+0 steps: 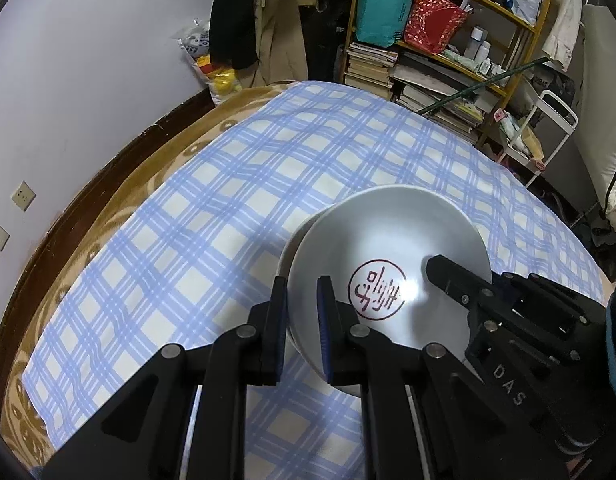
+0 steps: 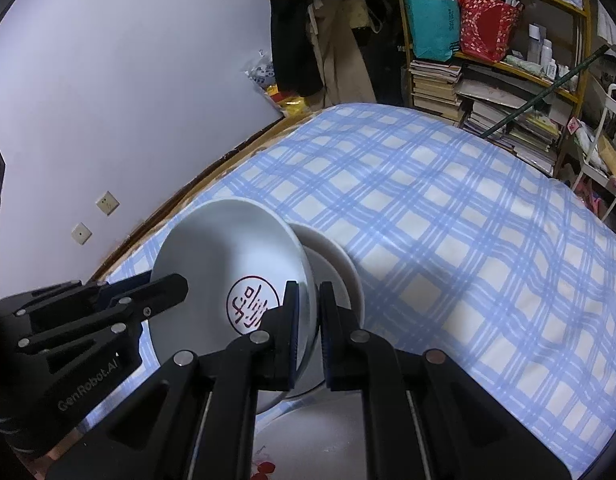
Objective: Organize plates and bowls
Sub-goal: 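Lower the stamped bowl into the stacked white bowls with both tools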
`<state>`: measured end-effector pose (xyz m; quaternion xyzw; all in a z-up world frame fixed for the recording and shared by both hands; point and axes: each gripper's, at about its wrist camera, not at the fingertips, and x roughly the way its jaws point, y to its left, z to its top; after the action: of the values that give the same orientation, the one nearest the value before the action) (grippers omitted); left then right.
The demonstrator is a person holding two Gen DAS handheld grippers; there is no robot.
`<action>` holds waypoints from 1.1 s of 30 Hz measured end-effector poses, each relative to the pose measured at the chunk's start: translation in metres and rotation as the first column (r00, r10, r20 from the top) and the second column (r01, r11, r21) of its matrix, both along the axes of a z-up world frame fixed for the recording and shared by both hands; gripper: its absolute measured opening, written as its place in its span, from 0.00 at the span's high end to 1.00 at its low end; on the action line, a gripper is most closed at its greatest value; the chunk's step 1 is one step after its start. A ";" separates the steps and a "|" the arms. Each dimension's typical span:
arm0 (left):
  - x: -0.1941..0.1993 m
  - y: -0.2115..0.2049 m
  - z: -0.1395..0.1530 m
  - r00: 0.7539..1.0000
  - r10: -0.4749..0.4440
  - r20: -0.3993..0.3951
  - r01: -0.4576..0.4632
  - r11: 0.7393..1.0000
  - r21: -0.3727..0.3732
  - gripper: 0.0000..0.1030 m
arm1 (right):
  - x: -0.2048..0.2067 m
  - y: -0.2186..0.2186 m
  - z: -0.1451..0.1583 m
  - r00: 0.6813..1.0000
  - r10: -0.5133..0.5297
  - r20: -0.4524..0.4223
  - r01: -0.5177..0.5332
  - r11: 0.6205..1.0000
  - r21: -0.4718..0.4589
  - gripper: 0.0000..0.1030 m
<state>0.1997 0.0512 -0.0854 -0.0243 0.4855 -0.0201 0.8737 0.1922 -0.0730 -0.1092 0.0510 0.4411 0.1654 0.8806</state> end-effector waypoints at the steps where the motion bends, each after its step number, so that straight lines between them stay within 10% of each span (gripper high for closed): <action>1: -0.001 0.000 0.000 1.000 0.003 0.003 -0.003 1.000 -0.001 0.88 | 0.000 0.000 -0.002 1.000 0.001 -0.003 -0.001 1.000 0.000 0.89; 33: 0.012 -0.016 -0.032 0.999 -0.007 -0.044 0.010 0.997 0.075 0.88 | 0.003 -0.005 -0.025 0.999 -0.012 0.030 0.013 0.999 -0.032 0.89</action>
<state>0.2114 0.0348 -0.1177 0.0100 0.5051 -0.0049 0.8630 0.1950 -0.0775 -0.1339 0.0370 0.4302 0.1536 0.8888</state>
